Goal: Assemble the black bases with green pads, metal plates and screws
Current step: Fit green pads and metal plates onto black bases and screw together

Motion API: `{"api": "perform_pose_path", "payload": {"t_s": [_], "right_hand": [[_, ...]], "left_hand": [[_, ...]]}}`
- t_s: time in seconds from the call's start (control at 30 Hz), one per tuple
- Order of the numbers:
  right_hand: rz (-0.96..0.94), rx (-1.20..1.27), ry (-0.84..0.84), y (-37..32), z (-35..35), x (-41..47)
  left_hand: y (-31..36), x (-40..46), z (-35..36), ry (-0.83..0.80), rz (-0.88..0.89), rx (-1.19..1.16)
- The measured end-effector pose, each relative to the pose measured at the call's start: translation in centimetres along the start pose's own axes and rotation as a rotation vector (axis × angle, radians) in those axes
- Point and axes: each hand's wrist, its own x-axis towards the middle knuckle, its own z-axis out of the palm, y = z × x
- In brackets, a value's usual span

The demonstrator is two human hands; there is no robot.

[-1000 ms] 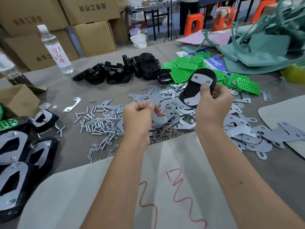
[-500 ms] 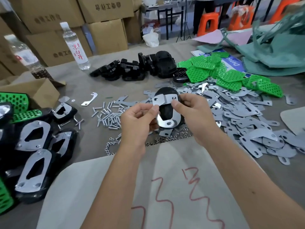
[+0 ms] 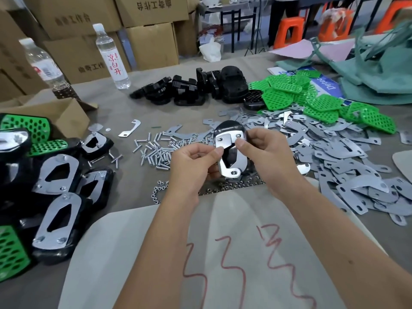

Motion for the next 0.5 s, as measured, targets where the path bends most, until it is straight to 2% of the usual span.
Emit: {"api": "perform_pose_path", "payload": {"t_s": [0.1, 0.27, 0.5], "right_hand": [[0.006, 0.023, 0.003, 0.2, -0.1, 0.1], [-0.002, 0.053, -0.036, 0.2, 0.1, 0.0], [0.051, 0.267, -0.077, 0.2, -0.4, 0.1]], "left_hand": [[-0.2, 0.3, -0.3, 0.029, 0.015, 0.052], [-0.2, 0.8, -1.1, 0.057, 0.125, 0.309], [0.6, 0.3, -1.0, -0.08, 0.025, 0.091]]}}
